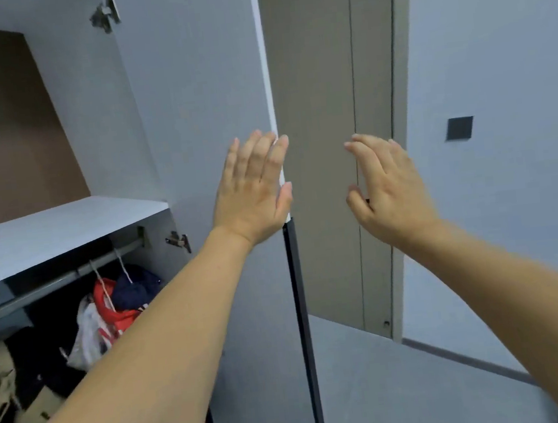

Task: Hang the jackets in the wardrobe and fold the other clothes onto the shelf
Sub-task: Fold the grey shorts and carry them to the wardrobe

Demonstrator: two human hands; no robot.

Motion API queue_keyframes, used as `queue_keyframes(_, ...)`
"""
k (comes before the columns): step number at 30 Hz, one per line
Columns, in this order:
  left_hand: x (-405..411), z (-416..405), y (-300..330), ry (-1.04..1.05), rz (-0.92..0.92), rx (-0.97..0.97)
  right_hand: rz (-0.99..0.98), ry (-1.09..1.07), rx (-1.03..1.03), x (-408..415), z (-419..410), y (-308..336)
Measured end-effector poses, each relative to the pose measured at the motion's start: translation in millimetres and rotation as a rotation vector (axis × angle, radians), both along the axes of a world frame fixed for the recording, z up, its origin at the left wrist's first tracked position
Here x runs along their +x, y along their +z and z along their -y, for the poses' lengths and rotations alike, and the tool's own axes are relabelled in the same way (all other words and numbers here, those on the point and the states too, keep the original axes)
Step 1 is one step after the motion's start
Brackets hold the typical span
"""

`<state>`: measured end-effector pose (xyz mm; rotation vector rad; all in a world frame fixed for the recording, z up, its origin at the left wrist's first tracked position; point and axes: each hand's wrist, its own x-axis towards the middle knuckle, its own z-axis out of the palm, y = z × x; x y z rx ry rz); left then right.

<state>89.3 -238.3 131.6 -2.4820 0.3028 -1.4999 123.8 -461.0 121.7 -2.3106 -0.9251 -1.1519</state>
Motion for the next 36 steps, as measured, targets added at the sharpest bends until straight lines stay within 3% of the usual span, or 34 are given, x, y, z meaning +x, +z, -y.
queue_keyframes(12, 152.8, 253.6, -57.6, -0.207, -0.287, 0.096, -0.275, -0.434, 0.100, 89.0, 258.0, -73.3)
queue_keyframes(20, 284.7, 415.5, -108.9, -0.494, -0.475, 0.105, -0.528, -0.790, 0.212, 135.4, 424.1, -124.3)
queue_keyframes(28, 351.3, 583.6, -135.4, -0.732, -0.541, 0.171, -0.620, -0.969, 0.331, 156.4, 552.6, -145.1)
queue_keyframes(36, 441.0, 692.9, -153.6, -0.841, -0.608, 0.223, -0.647, -1.039, 0.412, 225.0, 644.2, -167.1)
